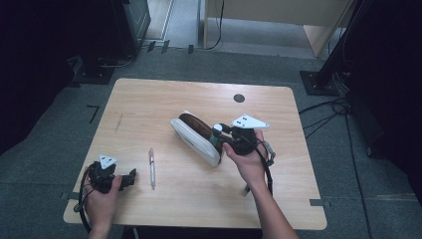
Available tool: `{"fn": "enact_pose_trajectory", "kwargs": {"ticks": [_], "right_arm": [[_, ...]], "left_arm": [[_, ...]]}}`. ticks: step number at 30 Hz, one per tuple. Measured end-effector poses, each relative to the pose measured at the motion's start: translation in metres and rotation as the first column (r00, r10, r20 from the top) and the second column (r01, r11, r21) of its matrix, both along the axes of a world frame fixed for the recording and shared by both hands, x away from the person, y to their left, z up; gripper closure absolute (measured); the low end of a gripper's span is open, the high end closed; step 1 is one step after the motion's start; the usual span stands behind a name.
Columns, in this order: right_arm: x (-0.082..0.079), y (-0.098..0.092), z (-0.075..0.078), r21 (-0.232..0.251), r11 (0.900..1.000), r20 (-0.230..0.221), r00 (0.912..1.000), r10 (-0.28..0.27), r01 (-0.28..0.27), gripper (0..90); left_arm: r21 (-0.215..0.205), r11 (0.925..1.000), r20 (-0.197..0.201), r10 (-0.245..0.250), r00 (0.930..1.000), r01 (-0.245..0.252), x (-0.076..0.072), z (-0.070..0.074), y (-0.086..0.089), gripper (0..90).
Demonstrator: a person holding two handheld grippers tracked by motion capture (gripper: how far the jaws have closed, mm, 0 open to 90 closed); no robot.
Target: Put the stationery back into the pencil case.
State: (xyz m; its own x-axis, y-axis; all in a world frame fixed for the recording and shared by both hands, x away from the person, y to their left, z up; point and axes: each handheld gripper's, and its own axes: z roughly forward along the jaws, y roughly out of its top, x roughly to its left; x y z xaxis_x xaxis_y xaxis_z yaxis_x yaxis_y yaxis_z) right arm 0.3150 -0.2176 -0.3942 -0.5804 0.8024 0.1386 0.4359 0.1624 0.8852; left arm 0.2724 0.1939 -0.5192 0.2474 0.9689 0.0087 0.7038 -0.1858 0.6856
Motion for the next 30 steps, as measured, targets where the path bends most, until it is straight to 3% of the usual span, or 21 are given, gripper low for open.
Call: {"fn": "enact_pose_trajectory", "kwargs": {"ticks": [9, 30], "right_arm": [[0.01, 0.01, -0.011, -0.014, 1.0, -0.033, 0.9994, 0.007, -0.007, 65.3], [0.023, 0.017, -0.019, -0.028, 0.999, -0.069, 0.9975, 0.015, -0.017, 62.6]], "left_arm": [[0.0, 1.0, -0.001, -0.001, 1.0, 0.001, 0.0, 0.0, 0.0, 0.0], [0.001, 1.0, -0.001, -0.001, 1.0, 0.001, 0.0, 0.0, 0.0, 0.0]]}}
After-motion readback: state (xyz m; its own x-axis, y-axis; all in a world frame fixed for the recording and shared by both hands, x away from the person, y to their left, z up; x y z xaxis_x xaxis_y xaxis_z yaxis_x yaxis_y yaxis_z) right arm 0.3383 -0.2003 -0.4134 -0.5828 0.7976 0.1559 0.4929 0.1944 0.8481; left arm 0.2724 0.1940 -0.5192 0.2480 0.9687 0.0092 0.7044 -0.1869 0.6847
